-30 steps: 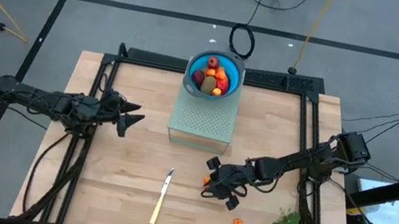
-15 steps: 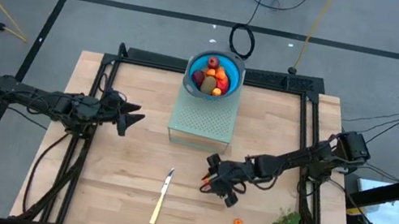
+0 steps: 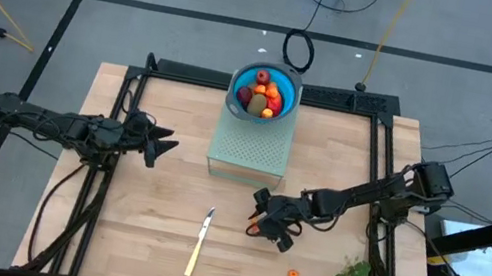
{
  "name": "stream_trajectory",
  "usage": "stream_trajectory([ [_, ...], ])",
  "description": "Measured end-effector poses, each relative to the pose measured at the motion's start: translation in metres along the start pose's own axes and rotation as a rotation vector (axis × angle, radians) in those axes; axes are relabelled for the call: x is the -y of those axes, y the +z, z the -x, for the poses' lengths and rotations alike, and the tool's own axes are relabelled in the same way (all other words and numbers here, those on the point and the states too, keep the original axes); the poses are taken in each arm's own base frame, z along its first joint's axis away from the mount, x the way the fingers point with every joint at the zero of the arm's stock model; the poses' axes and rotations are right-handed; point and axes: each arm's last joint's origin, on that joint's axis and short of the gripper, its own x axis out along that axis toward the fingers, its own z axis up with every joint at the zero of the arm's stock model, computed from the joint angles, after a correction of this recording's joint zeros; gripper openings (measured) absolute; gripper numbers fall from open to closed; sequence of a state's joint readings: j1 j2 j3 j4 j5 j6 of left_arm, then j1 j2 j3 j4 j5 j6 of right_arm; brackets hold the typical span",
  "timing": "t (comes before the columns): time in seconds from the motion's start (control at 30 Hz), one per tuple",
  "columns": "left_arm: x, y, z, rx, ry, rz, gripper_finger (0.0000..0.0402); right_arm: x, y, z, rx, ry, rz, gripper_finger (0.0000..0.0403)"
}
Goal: Pick & Place Fruit
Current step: Put the peach into the blue strainer bowl on the shelf
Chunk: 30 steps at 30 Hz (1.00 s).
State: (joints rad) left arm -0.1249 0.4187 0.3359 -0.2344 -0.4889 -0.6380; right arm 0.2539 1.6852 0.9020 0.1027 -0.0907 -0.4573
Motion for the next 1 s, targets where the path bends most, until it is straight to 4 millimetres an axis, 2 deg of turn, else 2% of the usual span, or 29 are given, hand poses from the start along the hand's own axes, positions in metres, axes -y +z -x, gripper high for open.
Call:
stream_trajectory([
  [0.33,0.0,0.0,0.0,0.0,0.0,0.026,0.0241,-0.001,-0.014,-0.02,-0.052,0.008,0.027,0.0221],
  [0.63,0.0,0.0,0.0,0.001,0.0,0.028,0.0241,0.006,-0.02,-0.018,-0.065,0.007,0.002,0.0211],
  [1.0,0.0,0.0,0.0,0.0,0.0,0.029,0.0241,0.005,-0.02,-0.018,-0.057,0.046,-0.002,0.0199],
])
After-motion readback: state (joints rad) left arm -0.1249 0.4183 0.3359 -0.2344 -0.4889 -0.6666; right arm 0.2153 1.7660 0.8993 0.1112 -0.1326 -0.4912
